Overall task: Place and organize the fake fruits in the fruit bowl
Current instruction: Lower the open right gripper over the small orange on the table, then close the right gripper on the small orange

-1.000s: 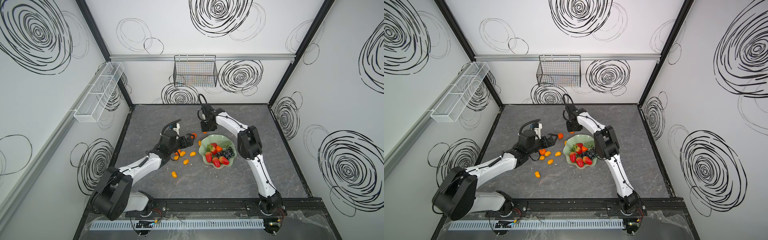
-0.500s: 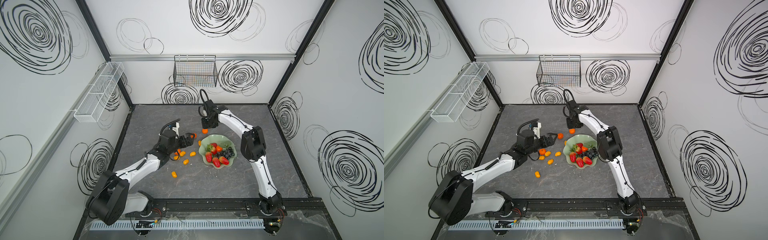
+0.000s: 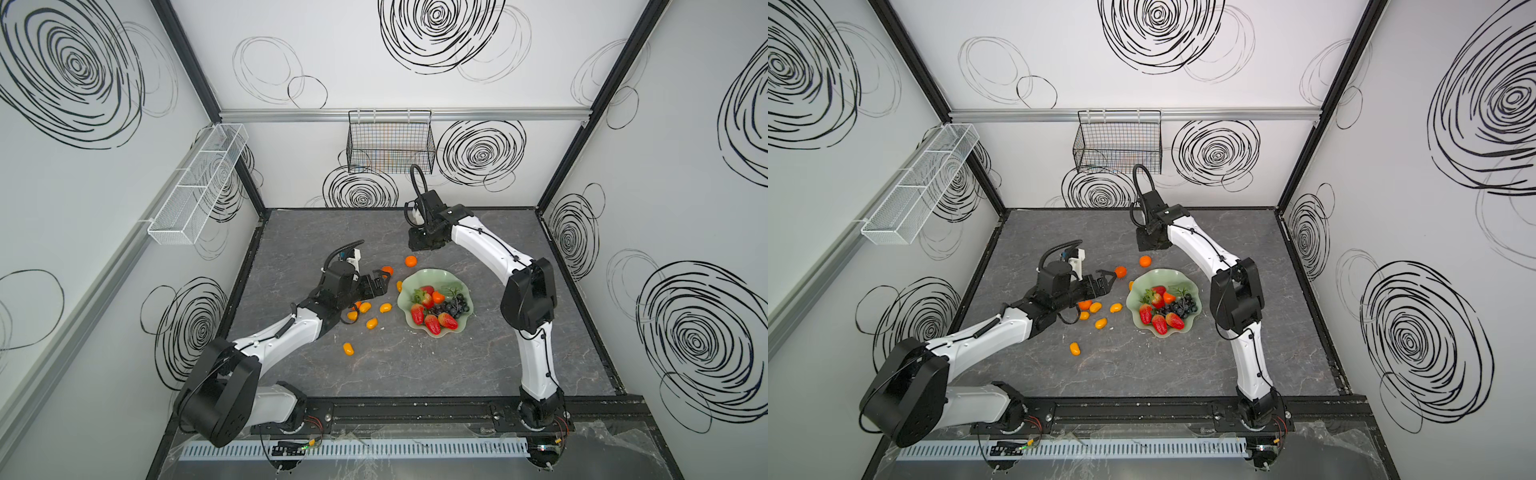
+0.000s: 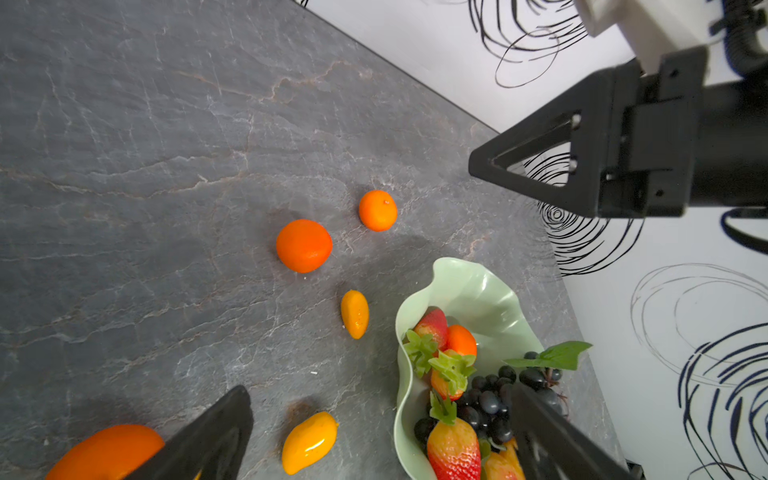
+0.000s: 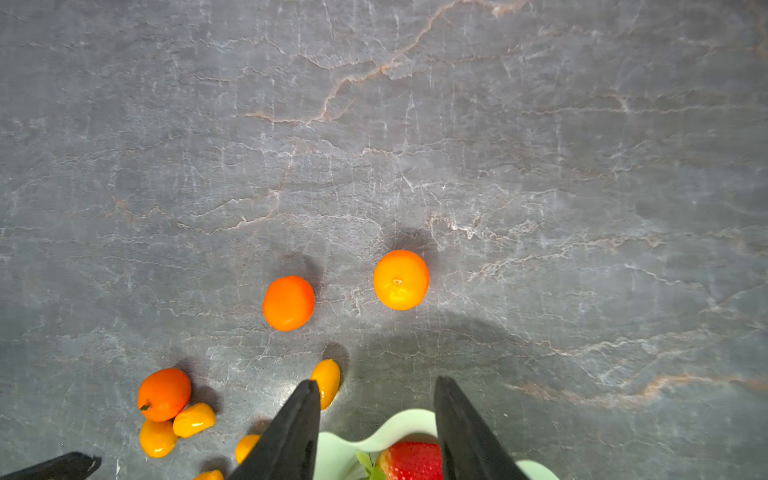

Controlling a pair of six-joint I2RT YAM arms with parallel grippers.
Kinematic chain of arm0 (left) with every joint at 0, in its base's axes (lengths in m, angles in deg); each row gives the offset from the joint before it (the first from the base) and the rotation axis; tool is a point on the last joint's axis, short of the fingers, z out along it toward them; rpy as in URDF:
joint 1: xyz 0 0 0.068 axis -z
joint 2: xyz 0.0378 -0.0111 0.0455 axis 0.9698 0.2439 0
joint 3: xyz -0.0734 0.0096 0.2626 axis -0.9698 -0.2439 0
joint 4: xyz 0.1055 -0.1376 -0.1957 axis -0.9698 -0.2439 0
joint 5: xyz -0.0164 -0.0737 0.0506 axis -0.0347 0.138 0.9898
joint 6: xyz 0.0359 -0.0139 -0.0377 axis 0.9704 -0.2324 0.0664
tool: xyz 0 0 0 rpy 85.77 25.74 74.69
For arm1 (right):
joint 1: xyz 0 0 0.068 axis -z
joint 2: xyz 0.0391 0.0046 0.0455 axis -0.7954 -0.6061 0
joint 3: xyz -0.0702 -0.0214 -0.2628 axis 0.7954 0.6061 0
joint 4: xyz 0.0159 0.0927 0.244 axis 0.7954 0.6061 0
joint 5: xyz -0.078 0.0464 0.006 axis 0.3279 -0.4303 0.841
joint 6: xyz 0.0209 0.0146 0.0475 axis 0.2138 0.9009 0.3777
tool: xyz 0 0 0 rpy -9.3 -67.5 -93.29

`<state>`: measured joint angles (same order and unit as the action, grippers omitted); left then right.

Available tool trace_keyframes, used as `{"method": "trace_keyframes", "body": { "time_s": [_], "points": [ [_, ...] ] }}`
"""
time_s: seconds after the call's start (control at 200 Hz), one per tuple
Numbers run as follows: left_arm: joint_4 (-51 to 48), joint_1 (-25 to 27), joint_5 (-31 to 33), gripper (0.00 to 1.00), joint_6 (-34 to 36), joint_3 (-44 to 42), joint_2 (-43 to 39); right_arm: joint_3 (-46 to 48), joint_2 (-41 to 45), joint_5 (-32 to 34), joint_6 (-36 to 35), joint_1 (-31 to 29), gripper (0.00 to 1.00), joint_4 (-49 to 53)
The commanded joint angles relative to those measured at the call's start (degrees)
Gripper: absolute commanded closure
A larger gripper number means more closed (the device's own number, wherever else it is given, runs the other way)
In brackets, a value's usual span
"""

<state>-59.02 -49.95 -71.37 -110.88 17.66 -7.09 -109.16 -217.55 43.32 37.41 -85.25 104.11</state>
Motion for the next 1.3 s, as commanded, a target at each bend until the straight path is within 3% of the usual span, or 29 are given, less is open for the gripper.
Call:
{"method": "trace_keyframes", "body": {
  "time_s": [0.0,0.21,0.33,1.296],
  "points": [
    [1.7,0.4,-0.1,0.01,0.5,2.3,2.0,-2.9,-4.6,1.0,-0.4,0.1,0.45,0.0],
    [2.3,0.4,-0.4,0.01,0.4,3.3,3.3,-7.7,-10.5,1.1,-0.4,0.2,0.34,1.1],
    [2.4,0.4,-0.3,0.01,0.5,3.3,3.4,-10.7,-13.8,0.8,-0.3,0.1,0.33,2.0],
    [4.1,0.6,-2.1,0.01,0.0,2.2,4.0,-14.2,-20.3,0.8,-1.2,0.2,0.49,3.3]
  ]
}}
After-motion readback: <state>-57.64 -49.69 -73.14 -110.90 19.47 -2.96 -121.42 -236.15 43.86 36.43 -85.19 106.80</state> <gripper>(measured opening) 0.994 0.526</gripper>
